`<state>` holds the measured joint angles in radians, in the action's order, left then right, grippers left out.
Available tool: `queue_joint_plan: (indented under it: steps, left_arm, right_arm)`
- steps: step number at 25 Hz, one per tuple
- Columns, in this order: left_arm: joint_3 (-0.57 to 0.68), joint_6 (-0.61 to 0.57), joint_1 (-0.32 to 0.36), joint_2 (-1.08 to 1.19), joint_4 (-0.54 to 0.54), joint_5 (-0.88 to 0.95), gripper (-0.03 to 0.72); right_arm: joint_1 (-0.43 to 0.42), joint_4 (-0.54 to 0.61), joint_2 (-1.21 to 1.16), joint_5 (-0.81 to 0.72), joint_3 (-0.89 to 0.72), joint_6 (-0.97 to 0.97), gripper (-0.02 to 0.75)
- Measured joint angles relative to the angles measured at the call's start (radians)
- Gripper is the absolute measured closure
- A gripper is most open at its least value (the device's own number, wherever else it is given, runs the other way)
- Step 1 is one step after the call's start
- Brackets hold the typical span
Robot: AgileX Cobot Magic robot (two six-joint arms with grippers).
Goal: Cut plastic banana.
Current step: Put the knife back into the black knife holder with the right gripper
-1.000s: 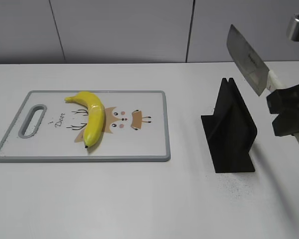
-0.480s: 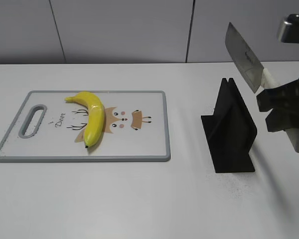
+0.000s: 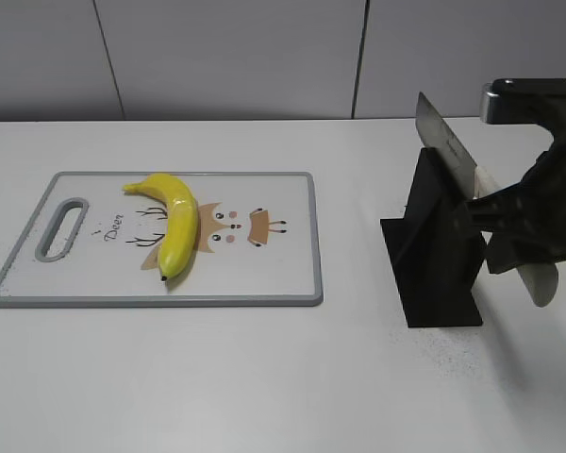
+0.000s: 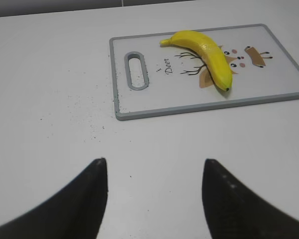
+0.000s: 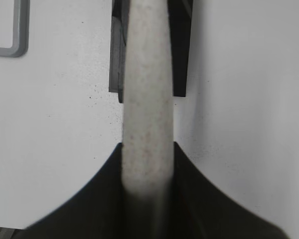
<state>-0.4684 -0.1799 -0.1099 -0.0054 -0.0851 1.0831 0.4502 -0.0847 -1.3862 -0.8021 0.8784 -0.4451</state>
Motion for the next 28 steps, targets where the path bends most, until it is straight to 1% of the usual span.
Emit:
queue_joint_plan:
  steps: [8, 17, 18, 19, 22, 23, 25, 28]
  left_arm:
    - [0.000, 0.000, 0.000, 0.000, 0.000, 0.000, 0.099]
    - [0.000, 0.000, 0.000, 0.000, 0.000, 0.000, 0.099]
    - [0.000, 0.000, 0.000, 0.000, 0.000, 0.000, 0.099]
    - [0.000, 0.000, 0.000, 0.000, 0.000, 0.000, 0.099]
    - [0.000, 0.000, 0.000, 0.000, 0.000, 0.000, 0.099]
    - [0.000, 0.000, 0.000, 0.000, 0.000, 0.000, 0.099]
    - [0.000, 0.000, 0.000, 0.000, 0.000, 0.000, 0.099]
    - [0.000, 0.000, 0.000, 0.000, 0.000, 0.000, 0.099]
  right_arm:
    - [0.000, 0.002, -0.051, 0.010, 0.000, -0.001, 0.576]
    - [0.000, 0.034, -0.073, -0.006, 0.000, -0.002, 0.574]
    - [0.000, 0.034, -0.074, -0.005, 0.000, -0.002, 0.556]
    - [0.000, 0.034, -0.074, -0.001, 0.000, -0.002, 0.522]
    - [0.000, 0.034, -0.074, 0.000, 0.000, -0.002, 0.327]
    - [0.000, 0.034, -0.074, 0.000, 0.000, -0.002, 0.243]
    - [0.000, 0.034, -0.074, 0.000, 0.005, -0.002, 0.146]
    - [0.000, 0.034, -0.063, -0.003, 0.030, 0.016, 0.099]
